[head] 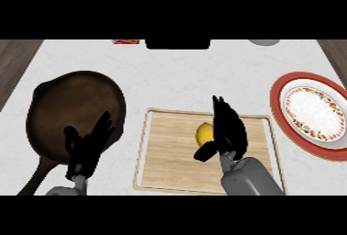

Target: Pick the lemon from the tray and place it in the plate

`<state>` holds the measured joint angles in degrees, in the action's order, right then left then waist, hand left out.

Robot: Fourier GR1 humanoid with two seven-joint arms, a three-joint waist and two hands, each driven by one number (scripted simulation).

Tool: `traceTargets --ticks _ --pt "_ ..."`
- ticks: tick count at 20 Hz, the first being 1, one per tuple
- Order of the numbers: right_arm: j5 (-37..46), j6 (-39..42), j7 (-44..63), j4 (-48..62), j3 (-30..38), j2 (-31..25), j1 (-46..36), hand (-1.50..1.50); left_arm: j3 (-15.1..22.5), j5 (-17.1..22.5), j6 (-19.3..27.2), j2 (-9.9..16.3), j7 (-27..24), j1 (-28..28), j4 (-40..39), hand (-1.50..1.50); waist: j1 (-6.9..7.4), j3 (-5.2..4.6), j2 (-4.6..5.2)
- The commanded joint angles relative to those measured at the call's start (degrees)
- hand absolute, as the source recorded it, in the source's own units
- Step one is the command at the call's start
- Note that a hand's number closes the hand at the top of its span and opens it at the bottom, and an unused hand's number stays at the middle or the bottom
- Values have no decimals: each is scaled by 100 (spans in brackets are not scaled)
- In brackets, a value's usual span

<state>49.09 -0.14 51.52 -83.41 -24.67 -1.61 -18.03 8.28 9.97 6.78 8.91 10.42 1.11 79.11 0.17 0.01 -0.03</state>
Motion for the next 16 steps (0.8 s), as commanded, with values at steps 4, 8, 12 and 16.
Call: traceTargets --ticks 4,8,12,16 --pt "87 196 -389 140 186 63 259 -150 -52 -69 -150 72 528 -340 804 0 0 0 -4" --pt "311 427 -719 277 -173 -122 359 150 55 -277 22 -198 93 -423 368 0 -6 -1 -4" --pt "485 19 -635 1050 -66 155 -227 150 -361 -67 -325 96 423 -181 489 0 12 -1 2" --pt "1050 -203 -721 643 -372 157 378 150 -353 -195 -378 -150 -124 -214 -65 0 -15 -2 1"
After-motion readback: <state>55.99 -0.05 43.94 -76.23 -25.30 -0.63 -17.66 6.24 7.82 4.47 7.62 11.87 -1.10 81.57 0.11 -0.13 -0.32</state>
